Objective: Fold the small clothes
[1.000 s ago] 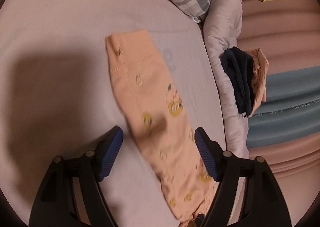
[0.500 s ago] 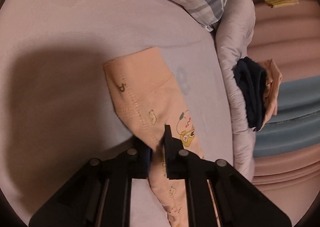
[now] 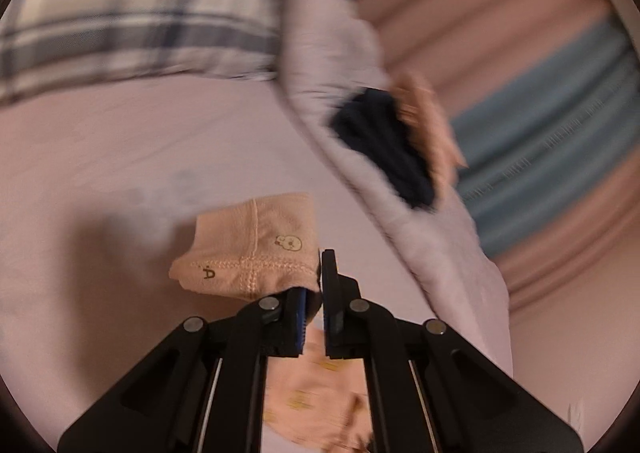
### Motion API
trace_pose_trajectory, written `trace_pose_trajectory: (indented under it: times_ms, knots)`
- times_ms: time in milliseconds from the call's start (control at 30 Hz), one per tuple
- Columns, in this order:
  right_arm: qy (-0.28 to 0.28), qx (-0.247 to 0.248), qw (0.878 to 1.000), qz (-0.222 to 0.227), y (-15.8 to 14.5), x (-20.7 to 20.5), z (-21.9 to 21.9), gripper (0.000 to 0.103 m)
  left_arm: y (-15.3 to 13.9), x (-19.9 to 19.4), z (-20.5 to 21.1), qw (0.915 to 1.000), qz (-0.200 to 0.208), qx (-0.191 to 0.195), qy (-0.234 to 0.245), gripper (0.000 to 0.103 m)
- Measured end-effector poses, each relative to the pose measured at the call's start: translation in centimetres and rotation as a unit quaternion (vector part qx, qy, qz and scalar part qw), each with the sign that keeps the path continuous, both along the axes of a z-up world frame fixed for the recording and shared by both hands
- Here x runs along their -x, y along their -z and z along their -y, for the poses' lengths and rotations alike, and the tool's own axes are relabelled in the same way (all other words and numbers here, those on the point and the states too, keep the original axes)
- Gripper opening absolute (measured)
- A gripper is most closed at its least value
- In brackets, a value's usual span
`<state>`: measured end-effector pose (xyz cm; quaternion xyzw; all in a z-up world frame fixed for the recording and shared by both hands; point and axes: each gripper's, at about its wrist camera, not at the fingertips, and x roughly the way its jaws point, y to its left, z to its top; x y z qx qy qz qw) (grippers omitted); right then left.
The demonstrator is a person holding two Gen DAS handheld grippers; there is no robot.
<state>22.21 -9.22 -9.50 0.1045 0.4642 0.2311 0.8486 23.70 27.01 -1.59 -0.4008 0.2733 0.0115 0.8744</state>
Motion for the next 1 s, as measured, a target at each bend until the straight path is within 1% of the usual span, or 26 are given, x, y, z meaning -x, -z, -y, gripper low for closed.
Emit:
trace_pose_trajectory:
  times_ms: [100,200,233,300,333,400,433,467,500,533,567,600,633,667,700,733,767,800,867,900,933,1000]
  knots:
    - [0.022,-0.018,1.0,0.009,-1.1,0.7,2.2,0.028,-2.5,-0.3,4.7,0.9979,0.029,-0.018,0.055,0.002]
    - [0.056,-0.056,0.997,0.01,-2.0,1.4,5.5,0.028,-3.8,-0.7,10.0,0.9918,0.046,-0.017,0.118,0.003]
    - [0.065,-0.065,0.996,0.009,-2.0,1.4,6.3,0.028,-3.9,-0.9,11.8,0.9894,0.045,-0.02,0.136,0.003]
    - [0.092,-0.1,0.991,0.001,-1.9,1.6,9.1,0.029,-3.7,-1.3,15.9,0.983,0.039,-0.03,0.177,0.003]
    - [0.102,-0.112,0.988,-0.003,-1.8,1.8,9.9,0.031,-3.3,-1.4,18.4,0.9785,0.033,-0.041,0.199,0.003]
    - [0.129,-0.144,0.981,-0.014,-1.3,2.2,12.3,0.034,-2.3,-1.5,22.3,0.9708,0.022,-0.061,0.231,0.003]
    - [0.145,-0.165,0.975,-0.023,-0.8,2.4,13.7,0.038,-1.4,-1.6,24.9,0.9641,0.012,-0.077,0.254,0.003]
    - [0.156,-0.18,0.971,-0.031,-0.4,2.5,14.7,0.04,-0.6,-1.6,26.7,0.9583,0.003,-0.09,0.271,0.003]
    - [0.167,-0.195,0.966,-0.041,0.1,2.6,15.5,0.044,0.3,-1.6,28.8,0.9507,-0.004,-0.107,0.291,0.004]
    - [0.182,-0.211,0.959,-0.052,0.7,2.7,16.6,0.045,1.3,-1.5,31.0,0.9406,-0.014,-0.132,0.313,0.005]
    - [0.193,-0.217,0.955,-0.059,1.1,2.7,17.3,0.045,2.6,-1.3,33.4,0.9281,-0.026,-0.173,0.329,0.009]
    - [0.205,-0.221,0.951,-0.063,1.4,2.8,18.0,0.045,3.8,-1.2,35.1,0.9171,-0.038,-0.2,0.343,0.017]
    - [0.216,-0.223,0.948,-0.064,1.5,2.9,18.7,0.045,5.2,-1.3,36.7,0.904,-0.058,-0.218,0.363,0.027]
    - [0.221,-0.222,0.947,-0.063,1.5,3.0,19.1,0.045,6.6,-1.3,37.9,0.8927,-0.076,-0.221,0.385,0.032]
    - [0.224,-0.221,0.947,-0.06,1.4,3.1,19.7,0.045,7.7,-1.2,38.8,0.8841,-0.088,-0.22,0.403,0.044]
    - [0.226,-0.213,0.949,-0.056,1.1,3.1,20.0,0.045,8.4,-1.1,39.0,0.8798,-0.092,-0.221,0.41,0.057]
    - [0.226,-0.203,0.951,-0.053,0.9,3.1,20.2,0.045,8.8,-0.9,39.2,0.8759,-0.092,-0.223,0.418,0.063]
    - [0.225,-0.194,0.953,-0.05,0.7,3.1,20.2,0.045,8.8,-0.5,39.2,0.8739,-0.088,-0.217,0.426,0.068]
    - [0.221,-0.178,0.958,-0.043,0.3,3.2,20.1,0.045,8.7,0.5,38.5,0.8724,-0.081,-0.201,0.438,0.069]
    - [0.217,-0.165,0.961,-0.038,-0.1,3.0,19.7,0.045,8.6,1.2,38.0,0.8735,-0.075,-0.189,0.442,0.069]
    - [0.21,-0.156,0.965,-0.033,-0.2,3.0,19.4,0.045,8.4,2.0,37.1,0.8752,-0.07,-0.176,0.445,0.069]
    - [0.186,-0.128,0.974,-0.017,-0.9,2.9,17.9,0.045,7.8,3.3,34.7,0.884,-0.061,-0.156,0.436,0.071]
